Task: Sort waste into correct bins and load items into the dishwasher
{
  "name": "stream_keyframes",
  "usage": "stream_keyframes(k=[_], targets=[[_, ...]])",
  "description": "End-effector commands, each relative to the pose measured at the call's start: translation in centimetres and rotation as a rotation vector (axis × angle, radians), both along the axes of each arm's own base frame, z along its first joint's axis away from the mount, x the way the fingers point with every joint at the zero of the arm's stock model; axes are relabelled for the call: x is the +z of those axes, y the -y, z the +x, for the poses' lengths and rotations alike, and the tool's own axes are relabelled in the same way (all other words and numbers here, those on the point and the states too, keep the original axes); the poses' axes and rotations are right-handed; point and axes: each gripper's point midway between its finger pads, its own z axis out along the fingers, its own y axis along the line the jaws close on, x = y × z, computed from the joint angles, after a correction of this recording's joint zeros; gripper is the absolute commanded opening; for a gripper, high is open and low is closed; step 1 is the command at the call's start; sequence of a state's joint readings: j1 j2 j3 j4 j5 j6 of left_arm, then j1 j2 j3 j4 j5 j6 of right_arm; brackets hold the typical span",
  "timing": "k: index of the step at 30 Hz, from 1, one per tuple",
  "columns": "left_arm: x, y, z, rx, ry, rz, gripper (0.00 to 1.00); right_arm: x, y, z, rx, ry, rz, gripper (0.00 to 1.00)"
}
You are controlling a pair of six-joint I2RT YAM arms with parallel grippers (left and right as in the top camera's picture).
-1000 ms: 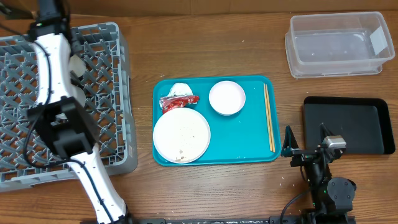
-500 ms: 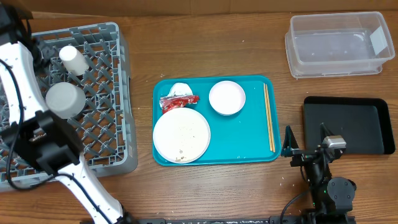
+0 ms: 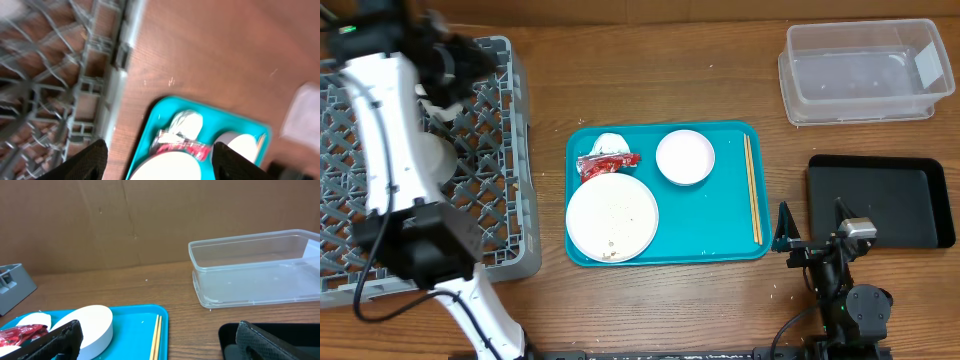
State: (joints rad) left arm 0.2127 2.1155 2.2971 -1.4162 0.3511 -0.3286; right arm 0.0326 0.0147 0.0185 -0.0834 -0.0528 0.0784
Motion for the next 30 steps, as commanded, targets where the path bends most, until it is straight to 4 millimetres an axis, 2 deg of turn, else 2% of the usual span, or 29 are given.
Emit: stream_keyframes(k=[1, 5, 8, 14, 19, 24, 27, 30], targets=[[-4.2, 1.8, -0.2, -0.078, -0.13, 0.17, 0.69, -0.2, 0.1, 0.0, -0.004, 0.002, 0.004, 1.0], [-6.7, 2.4, -0.6, -0.052, -0.227, 0.285, 0.69, -0.2, 0.1, 0.0, -0.003, 0.002, 0.004, 1.0], [-8.1, 1.9, -0.9, 0.031, -0.287, 0.37, 0.68, -0.2, 0.1, 0.0, -0.003, 0.002, 0.004, 1.0], [-8.7, 0.2, -0.9, 0.111, -0.312, 0.466, 0.7, -0.2, 0.1, 0.0, -0.004, 0.002, 0.004, 1.0], [-9.2, 0.1, -1.4, 0.107, -0.339, 0.454, 0.7, -0.2, 0.1, 0.0, -0.003, 0.002, 0.004, 1.0], [-11.7, 1.4, -2.2, 0.069, -0.389, 0.408, 0.68, -0.2, 0.1, 0.0, -0.003, 0.002, 0.004, 1.0], [-13.3, 1.3, -2.5, 0.067, -0.407, 0.41, 0.62, -0.2, 0.1, 0.0, -0.003, 0.002, 0.004, 1.0], [-14.3, 1.1, -2.7, 0.068, -0.417, 0.409, 0.46, -0.2, 0.1, 0.0, -0.003, 0.002, 0.004, 1.0]])
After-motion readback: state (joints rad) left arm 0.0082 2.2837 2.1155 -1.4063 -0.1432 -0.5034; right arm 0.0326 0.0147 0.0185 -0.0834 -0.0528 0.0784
